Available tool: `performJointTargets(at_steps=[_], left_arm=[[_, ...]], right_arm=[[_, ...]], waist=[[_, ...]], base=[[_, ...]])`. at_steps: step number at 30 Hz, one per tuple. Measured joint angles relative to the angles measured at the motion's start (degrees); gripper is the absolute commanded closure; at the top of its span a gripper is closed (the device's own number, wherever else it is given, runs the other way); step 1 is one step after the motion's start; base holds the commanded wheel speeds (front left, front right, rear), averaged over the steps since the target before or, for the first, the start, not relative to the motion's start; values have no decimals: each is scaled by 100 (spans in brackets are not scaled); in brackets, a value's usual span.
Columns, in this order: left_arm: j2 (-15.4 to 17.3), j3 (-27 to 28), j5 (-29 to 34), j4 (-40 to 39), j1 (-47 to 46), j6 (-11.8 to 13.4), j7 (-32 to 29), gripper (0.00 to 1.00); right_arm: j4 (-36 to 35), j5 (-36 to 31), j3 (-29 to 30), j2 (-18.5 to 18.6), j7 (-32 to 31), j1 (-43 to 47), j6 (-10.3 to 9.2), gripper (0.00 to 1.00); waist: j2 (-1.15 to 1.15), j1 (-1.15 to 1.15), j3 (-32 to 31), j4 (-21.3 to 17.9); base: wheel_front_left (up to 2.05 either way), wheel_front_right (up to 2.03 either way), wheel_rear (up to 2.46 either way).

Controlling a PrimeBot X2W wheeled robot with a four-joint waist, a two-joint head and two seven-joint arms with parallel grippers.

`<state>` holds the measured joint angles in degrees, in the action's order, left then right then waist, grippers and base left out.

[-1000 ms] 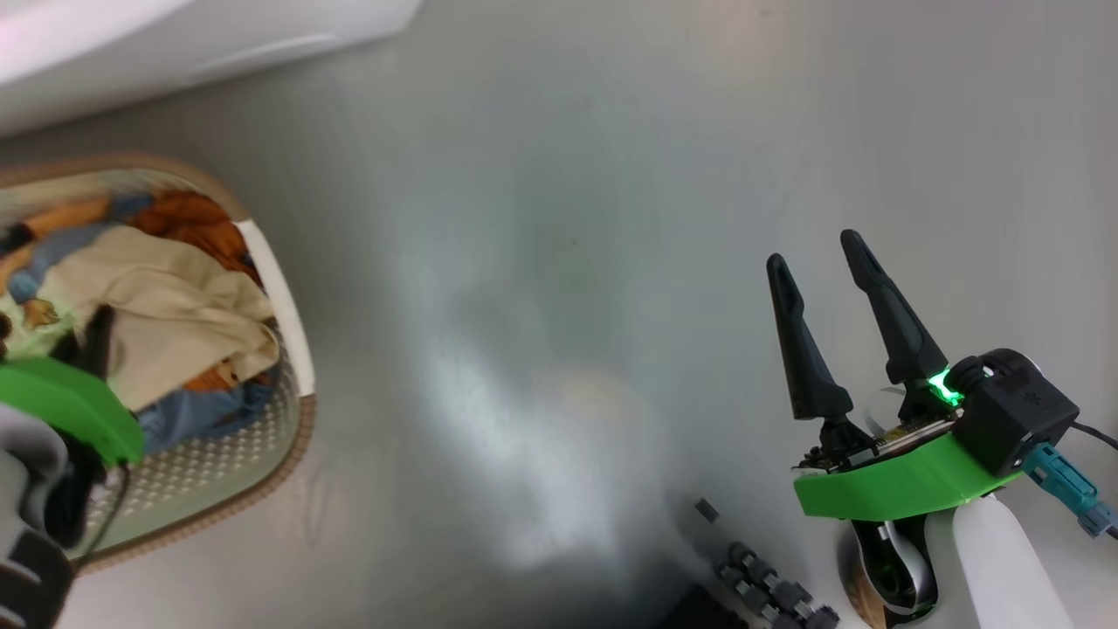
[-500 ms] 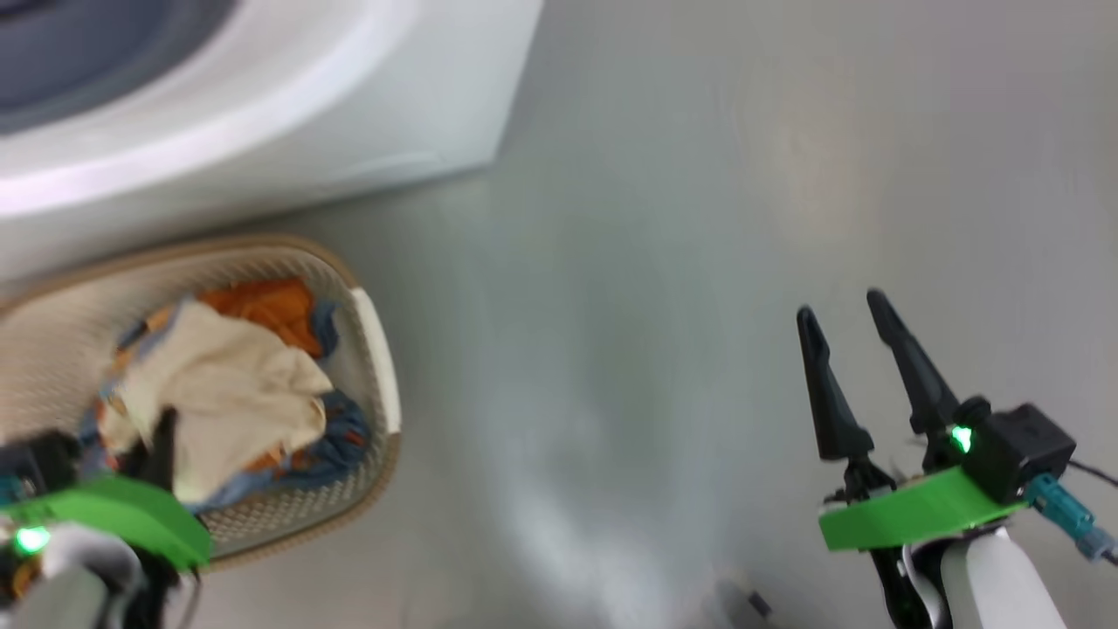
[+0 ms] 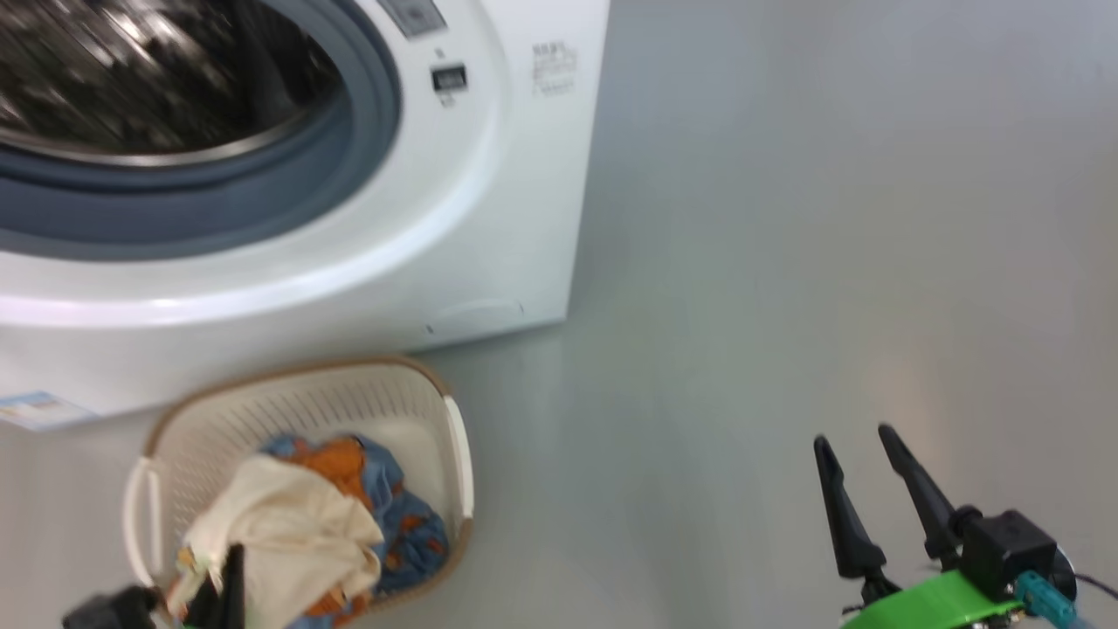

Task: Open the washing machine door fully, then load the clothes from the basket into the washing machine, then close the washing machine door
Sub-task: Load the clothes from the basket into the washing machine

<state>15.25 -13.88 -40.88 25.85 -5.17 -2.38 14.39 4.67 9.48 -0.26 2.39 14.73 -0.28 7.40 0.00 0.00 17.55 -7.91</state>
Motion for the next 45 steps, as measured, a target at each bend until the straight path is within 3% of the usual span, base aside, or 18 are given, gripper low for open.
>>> performJointTargets(at_steps=[6,17,31,45], left_arm=[[-324,327,579,-641,683,120,-1,100],[-886,909,1559,-1650,1524,60,0,100],[-1131,1265,2140,-2239,1986,-94,0,100],[-1229,1325,2251,-2610,2070,-144,0,100]], right_arm=[[86,-74,36,-1,0,296,0,0],[188,-93,83,-4,0,659,0,0],[272,-192,200,-8,-1,877,0,0],[285,-194,232,-9,-1,877,0,0]], waist=[[0,0,-663,179],[0,0,-1541,515],[0,0,-2095,978],[0,0,-2233,1140]], base=[[0,0,0],[0,0,0],[0,0,0],[0,0,0]])
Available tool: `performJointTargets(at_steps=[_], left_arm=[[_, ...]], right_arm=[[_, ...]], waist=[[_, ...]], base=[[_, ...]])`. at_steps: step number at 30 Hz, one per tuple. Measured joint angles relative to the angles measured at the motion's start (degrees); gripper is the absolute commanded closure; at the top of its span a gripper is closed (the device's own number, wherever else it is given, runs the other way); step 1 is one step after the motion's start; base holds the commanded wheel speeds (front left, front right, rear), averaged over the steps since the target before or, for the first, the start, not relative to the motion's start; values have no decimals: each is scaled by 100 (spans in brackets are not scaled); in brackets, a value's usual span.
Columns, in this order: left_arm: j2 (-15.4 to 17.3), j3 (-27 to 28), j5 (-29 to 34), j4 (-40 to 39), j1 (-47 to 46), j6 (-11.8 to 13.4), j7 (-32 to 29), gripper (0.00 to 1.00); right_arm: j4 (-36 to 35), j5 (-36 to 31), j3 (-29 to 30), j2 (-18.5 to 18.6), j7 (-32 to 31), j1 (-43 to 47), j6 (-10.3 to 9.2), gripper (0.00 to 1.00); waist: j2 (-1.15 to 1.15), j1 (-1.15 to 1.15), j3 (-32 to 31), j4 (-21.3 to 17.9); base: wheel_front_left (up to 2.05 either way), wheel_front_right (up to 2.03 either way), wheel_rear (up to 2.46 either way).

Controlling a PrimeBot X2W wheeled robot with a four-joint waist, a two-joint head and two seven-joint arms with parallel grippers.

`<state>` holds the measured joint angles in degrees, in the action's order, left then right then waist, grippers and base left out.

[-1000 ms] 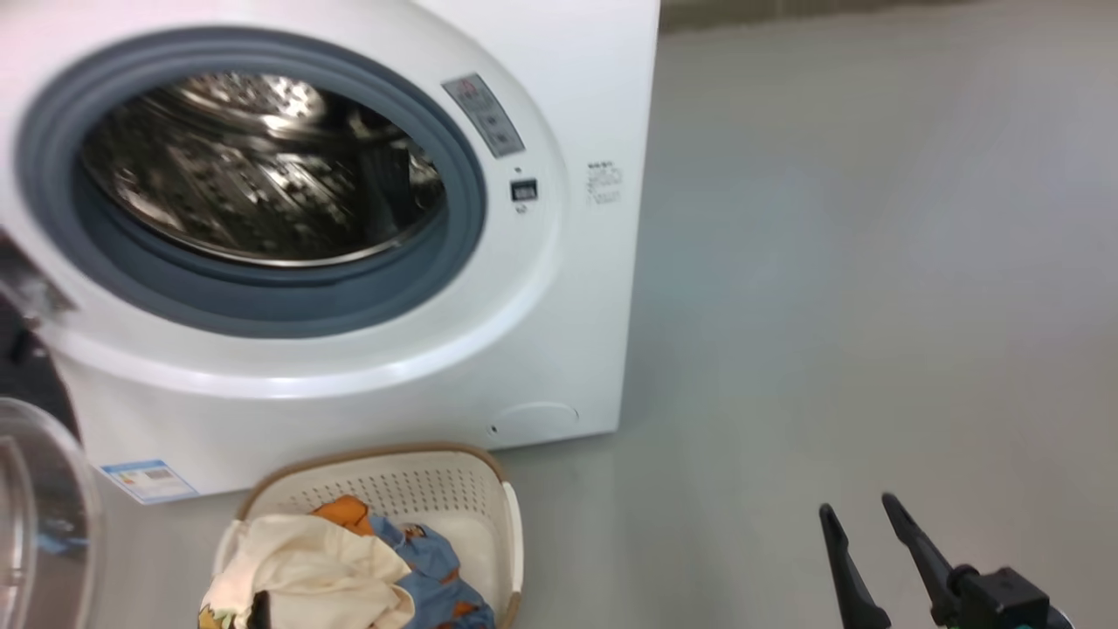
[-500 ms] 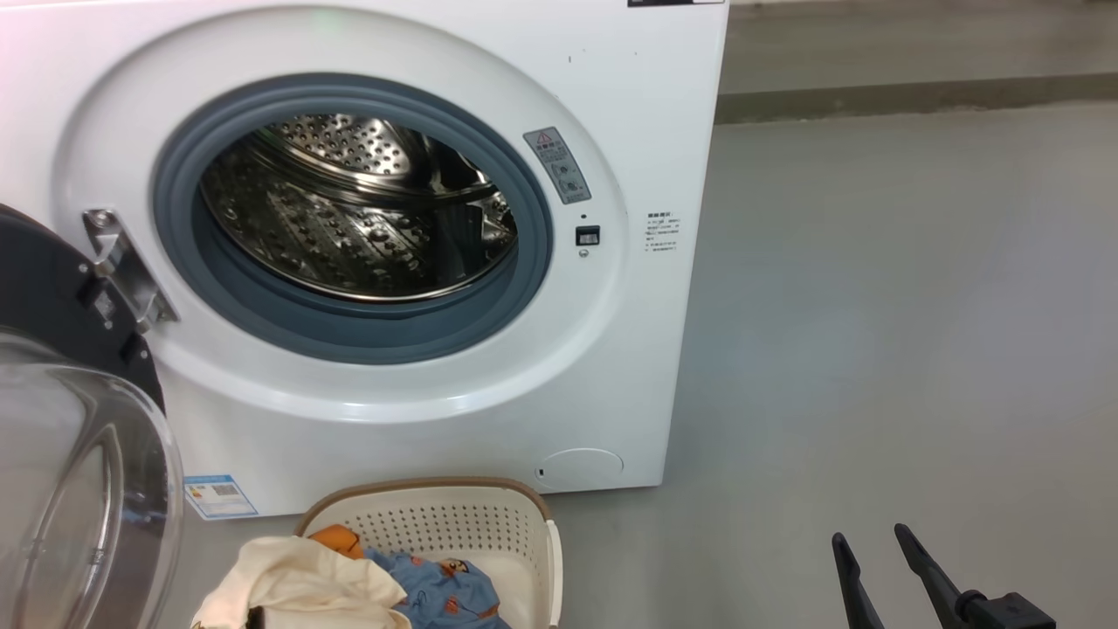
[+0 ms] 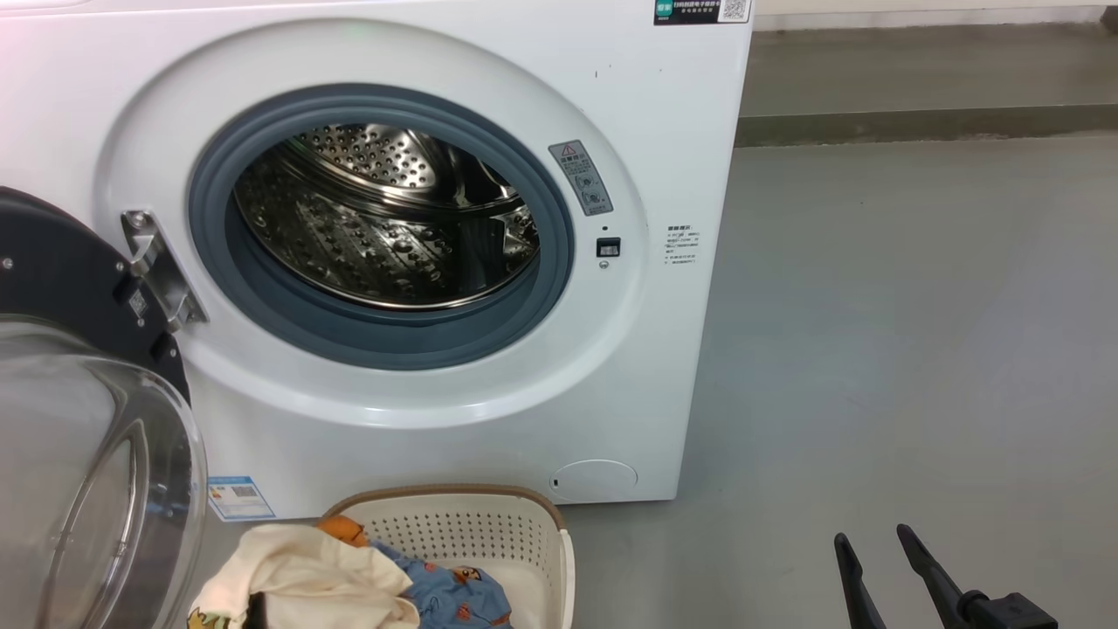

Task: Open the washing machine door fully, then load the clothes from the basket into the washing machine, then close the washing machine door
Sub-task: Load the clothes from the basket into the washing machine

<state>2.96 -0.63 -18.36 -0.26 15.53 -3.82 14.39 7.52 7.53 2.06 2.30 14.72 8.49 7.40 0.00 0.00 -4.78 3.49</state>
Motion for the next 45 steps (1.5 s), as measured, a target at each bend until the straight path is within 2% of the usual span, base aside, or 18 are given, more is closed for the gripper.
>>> performJointTargets(at_steps=[16,23,29,45], left_arm=[[-10,-160,-71,-122,-107,13,0,100],[-19,-246,-126,51,-604,101,0,100],[-8,-70,-131,428,-1401,103,0,100],[772,948,-318,1380,-3750,52,26,100]], right_arm=[[-2,3,-153,0,0,-19,0,0],[-5,20,-171,0,0,-29,0,0],[-44,179,-247,1,0,-119,0,0],[-271,505,-530,5,0,-736,0,0]], waist=[[0,0,174,-147],[0,0,317,-337],[0,0,564,-562],[0,0,1743,-1458]], base=[[0,0,0],[0,0,0],[0,0,0],[0,0,0]])
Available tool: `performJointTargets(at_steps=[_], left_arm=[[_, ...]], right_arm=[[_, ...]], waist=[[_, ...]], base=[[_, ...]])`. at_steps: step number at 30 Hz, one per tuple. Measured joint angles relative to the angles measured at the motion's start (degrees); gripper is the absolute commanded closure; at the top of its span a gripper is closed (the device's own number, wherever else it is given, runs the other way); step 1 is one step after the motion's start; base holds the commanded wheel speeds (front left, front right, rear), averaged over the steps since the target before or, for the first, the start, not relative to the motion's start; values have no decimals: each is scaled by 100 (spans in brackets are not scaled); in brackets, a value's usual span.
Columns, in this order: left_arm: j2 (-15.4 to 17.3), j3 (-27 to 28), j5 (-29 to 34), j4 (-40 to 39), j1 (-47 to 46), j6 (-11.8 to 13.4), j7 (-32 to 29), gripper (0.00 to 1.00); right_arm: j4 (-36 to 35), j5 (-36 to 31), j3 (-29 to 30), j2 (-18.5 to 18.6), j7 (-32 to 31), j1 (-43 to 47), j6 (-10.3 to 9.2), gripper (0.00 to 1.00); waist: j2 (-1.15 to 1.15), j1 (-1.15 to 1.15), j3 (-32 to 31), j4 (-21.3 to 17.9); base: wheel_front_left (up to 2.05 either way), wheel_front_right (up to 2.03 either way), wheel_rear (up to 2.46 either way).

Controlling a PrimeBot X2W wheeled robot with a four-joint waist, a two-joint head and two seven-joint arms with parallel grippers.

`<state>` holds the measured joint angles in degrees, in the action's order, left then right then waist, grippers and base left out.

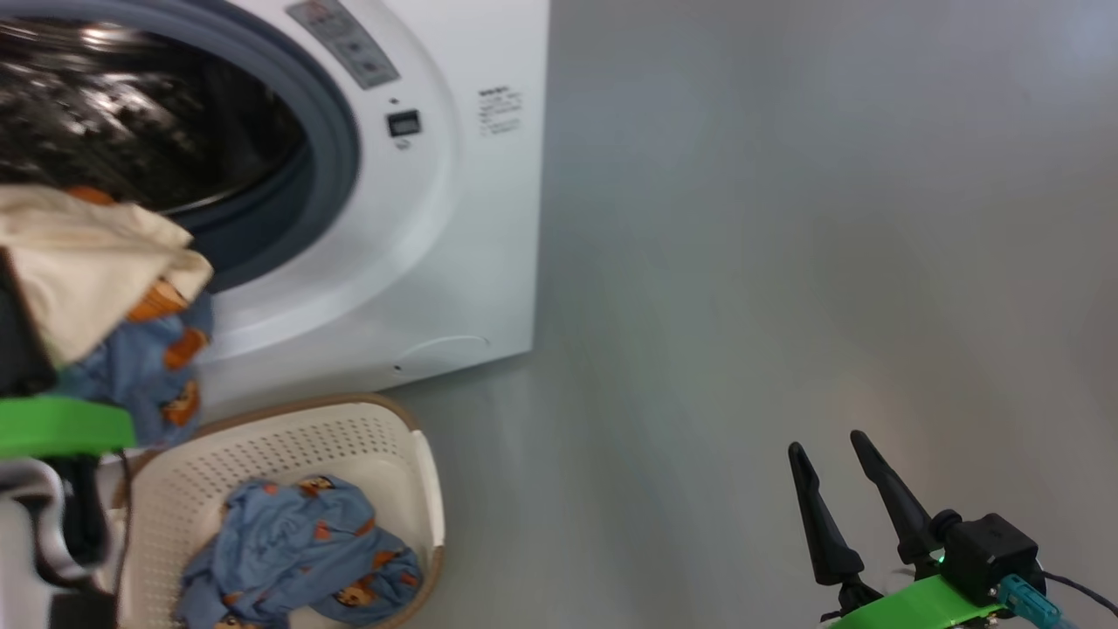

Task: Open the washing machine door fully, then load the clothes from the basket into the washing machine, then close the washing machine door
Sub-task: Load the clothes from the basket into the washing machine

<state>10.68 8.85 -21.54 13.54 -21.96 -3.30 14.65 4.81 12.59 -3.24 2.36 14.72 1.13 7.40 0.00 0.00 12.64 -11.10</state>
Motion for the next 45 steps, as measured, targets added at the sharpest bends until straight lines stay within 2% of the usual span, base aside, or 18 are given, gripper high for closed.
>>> performJointTargets(at_steps=[10,20,34,45], left_arm=[[453,386,188,789,-1255,-110,0,100],[753,667,337,1474,-2410,-259,4,100],[1403,656,630,1769,-3639,-402,5,100],[1685,506,625,1813,-4489,-403,5,100]], right_arm=[[-129,133,-205,-2,1,-206,0,0],[-204,240,-506,-5,1,-325,0,0],[-386,437,-758,-16,1,-467,0,0],[-581,525,-781,-23,1,-466,0,0]], waist=[[0,0,748,-559],[0,0,1465,-934],[0,0,2247,-1327],[0,0,2695,-1504]], base=[[0,0,0],[0,0,0],[0,0,0],[0,0,0]])
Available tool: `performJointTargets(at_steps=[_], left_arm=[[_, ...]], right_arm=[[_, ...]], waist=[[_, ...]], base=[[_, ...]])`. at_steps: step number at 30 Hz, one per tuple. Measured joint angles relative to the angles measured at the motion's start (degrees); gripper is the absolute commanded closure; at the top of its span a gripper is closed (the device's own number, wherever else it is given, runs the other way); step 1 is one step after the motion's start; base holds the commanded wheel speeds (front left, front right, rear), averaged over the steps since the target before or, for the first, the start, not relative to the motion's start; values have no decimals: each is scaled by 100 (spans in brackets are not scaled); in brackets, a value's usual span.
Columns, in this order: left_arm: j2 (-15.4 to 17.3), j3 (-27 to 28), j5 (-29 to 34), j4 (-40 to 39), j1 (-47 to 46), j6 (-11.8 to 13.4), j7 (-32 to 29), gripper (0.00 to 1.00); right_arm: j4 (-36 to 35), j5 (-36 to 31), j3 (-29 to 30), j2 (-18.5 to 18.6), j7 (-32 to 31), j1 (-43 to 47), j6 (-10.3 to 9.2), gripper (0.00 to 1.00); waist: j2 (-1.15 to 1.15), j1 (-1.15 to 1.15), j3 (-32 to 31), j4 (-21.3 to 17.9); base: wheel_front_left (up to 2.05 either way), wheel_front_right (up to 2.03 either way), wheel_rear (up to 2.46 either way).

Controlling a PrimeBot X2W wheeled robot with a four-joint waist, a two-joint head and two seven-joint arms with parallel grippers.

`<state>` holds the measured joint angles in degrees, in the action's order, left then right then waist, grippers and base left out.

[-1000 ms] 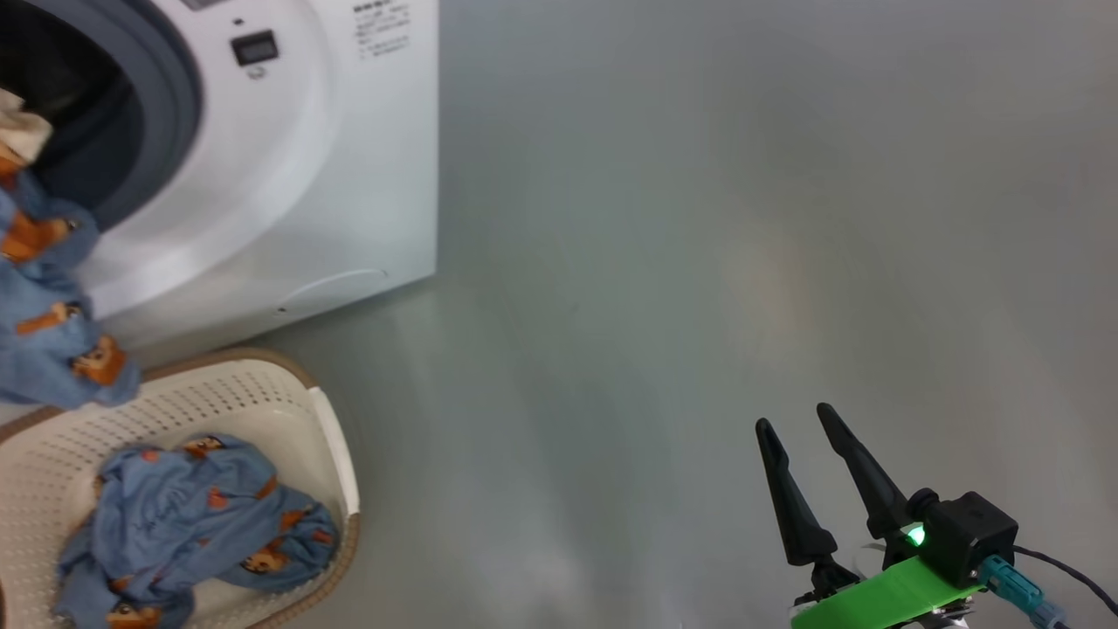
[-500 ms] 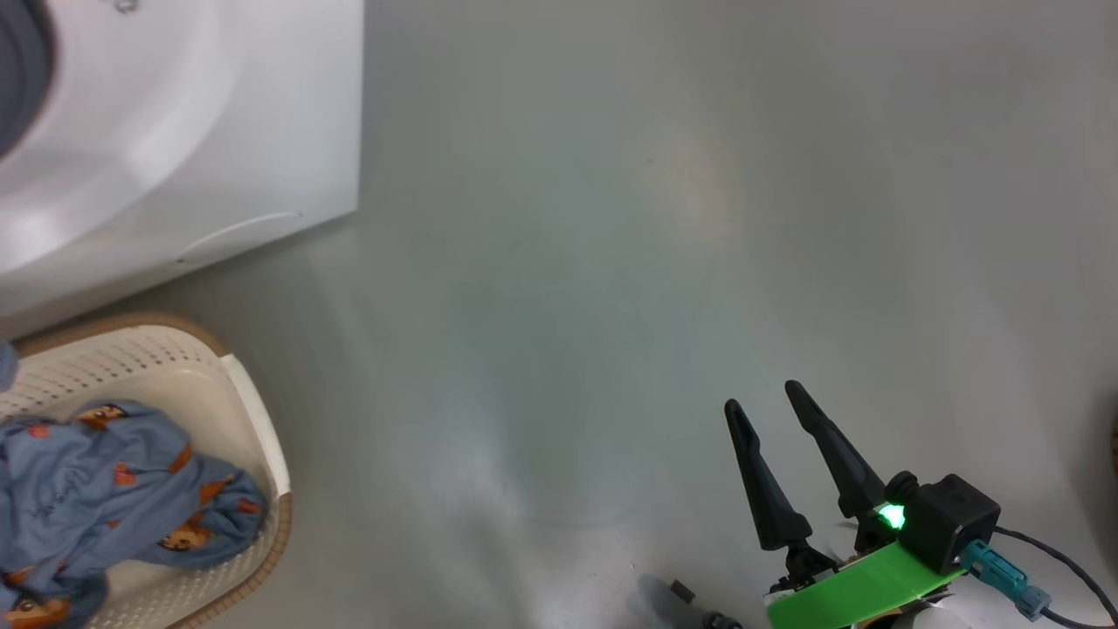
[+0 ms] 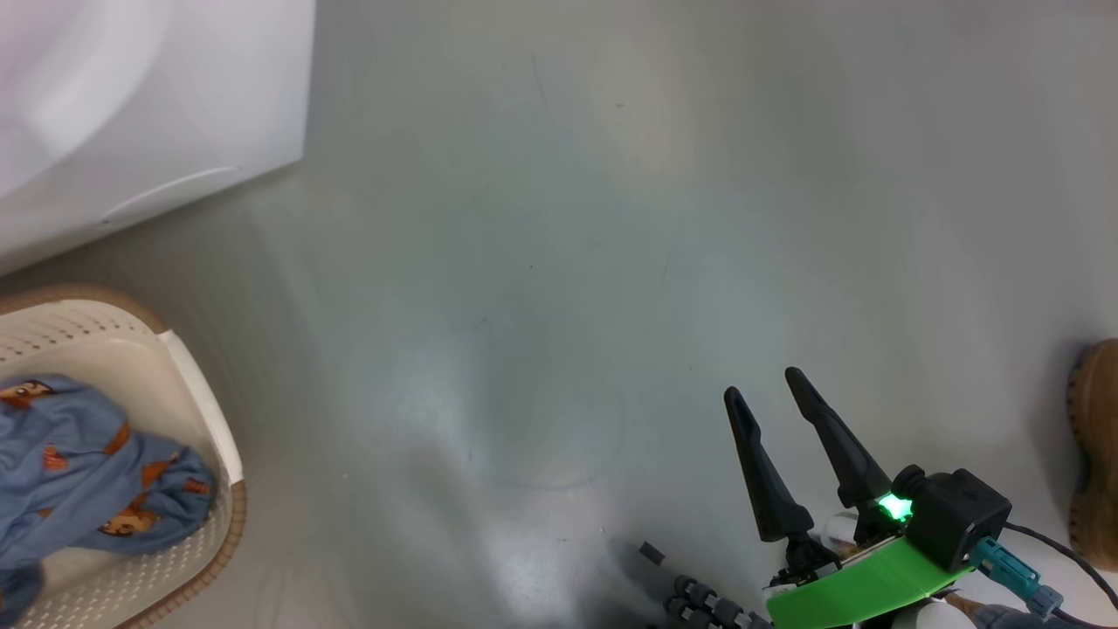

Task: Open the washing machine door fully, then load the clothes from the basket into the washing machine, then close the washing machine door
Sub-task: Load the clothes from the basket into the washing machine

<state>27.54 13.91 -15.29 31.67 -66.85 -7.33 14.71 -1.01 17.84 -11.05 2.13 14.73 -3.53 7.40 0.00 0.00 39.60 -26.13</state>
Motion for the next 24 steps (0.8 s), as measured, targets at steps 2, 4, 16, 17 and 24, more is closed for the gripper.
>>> performJointTargets(at_steps=[2,4,16,17,24], left_arm=[[26,37,-5,87,-107,0,0,100],[56,-2,8,160,-151,0,1,100],[57,-242,477,1214,-282,215,1,0],[20,-305,569,1370,-280,314,0,0],[-259,-355,643,1615,-231,420,0,0]], right_arm=[[-15,0,-11,-1,0,0,0,0],[-21,0,-21,-1,0,0,0,0],[78,47,-142,-2,0,2,0,0],[97,47,-135,-2,0,2,0,0],[230,46,-81,-1,0,-10,0,0]], waist=[[0,0,40,-20],[0,0,53,-29],[0,0,-154,29],[0,0,-215,60],[0,0,-455,215]], base=[[0,0,0],[0,0,0],[0,0,0],[0,0,0],[0,0,0]])
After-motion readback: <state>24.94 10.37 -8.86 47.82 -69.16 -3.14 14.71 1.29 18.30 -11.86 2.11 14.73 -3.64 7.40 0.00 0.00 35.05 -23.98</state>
